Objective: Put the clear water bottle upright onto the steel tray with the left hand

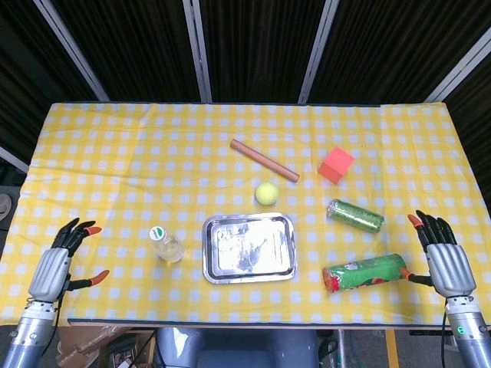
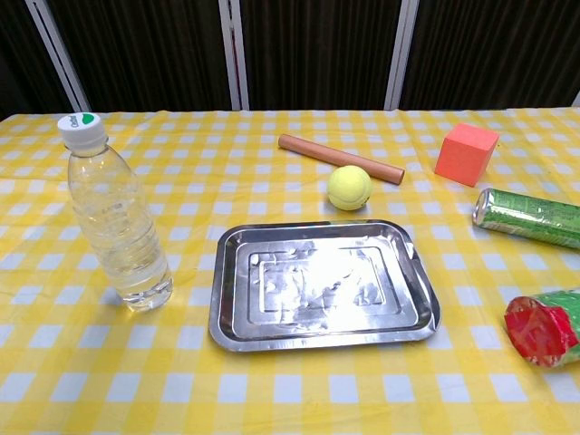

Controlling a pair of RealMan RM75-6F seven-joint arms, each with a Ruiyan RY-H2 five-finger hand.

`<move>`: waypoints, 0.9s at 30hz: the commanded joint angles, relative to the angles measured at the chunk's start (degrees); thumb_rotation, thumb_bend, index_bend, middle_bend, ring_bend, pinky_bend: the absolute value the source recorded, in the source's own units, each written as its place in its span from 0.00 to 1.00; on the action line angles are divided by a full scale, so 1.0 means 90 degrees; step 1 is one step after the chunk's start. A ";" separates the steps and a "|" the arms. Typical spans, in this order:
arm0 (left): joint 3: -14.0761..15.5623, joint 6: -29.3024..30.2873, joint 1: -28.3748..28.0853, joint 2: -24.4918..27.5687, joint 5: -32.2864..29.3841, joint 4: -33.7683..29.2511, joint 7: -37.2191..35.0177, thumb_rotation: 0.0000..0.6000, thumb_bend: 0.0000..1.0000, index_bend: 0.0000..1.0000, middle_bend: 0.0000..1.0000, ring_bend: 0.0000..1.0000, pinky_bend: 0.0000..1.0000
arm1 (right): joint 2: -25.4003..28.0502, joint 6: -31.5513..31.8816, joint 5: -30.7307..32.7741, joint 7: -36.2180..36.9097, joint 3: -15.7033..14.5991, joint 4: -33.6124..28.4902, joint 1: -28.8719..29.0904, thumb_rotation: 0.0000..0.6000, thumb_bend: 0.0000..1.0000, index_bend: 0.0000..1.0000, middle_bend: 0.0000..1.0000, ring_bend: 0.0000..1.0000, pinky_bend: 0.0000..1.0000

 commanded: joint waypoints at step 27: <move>-0.0487 -0.1752 -0.1358 -0.1584 -0.1102 0.0375 -0.0732 1.00 0.19 0.21 0.12 0.00 0.00 | 0.0082 -0.0024 -0.0001 0.0221 0.0002 -0.0009 -0.0012 1.00 0.05 0.01 0.00 0.00 0.00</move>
